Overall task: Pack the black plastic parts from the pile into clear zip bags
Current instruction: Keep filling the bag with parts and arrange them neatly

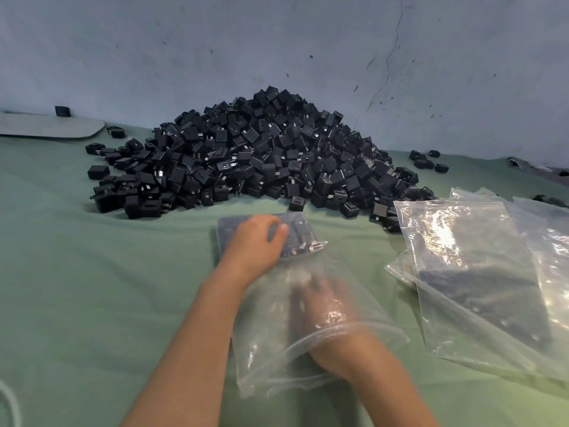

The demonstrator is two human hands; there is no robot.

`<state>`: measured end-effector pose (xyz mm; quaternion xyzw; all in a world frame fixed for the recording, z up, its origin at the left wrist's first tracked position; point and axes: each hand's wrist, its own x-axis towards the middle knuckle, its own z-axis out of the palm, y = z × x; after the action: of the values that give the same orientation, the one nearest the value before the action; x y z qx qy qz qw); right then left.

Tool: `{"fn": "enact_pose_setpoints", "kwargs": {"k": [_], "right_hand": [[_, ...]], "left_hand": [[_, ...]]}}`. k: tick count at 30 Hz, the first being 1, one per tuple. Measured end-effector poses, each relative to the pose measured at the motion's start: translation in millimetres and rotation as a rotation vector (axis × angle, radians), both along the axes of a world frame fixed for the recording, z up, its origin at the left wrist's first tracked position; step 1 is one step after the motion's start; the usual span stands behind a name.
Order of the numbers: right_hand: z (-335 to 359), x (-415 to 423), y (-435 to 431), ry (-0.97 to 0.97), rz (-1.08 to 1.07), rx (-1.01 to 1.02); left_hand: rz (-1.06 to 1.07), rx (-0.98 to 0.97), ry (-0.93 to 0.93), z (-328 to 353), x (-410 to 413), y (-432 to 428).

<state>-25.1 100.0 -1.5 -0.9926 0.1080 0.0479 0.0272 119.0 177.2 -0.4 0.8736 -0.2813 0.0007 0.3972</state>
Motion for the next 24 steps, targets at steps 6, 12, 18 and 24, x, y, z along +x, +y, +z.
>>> {"fn": "enact_pose_setpoints", "kwargs": {"k": [6, 12, 18, 24], "right_hand": [[71, -67, -12, -0.040, 0.224, 0.766], [53, 47, -40, -0.506, -0.230, 0.490], [-10, 83, -49, -0.418, -0.329, 0.447], [-20, 79, -47, -0.464, -0.314, 0.463]], "left_hand": [[0.300, 0.095, 0.219, -9, 17, 29], [0.231, 0.034, 0.286, -21, 2, 32], [0.221, 0.047, 0.216, -24, -4, 29], [0.198, 0.094, 0.233, -27, -9, 23]]}}
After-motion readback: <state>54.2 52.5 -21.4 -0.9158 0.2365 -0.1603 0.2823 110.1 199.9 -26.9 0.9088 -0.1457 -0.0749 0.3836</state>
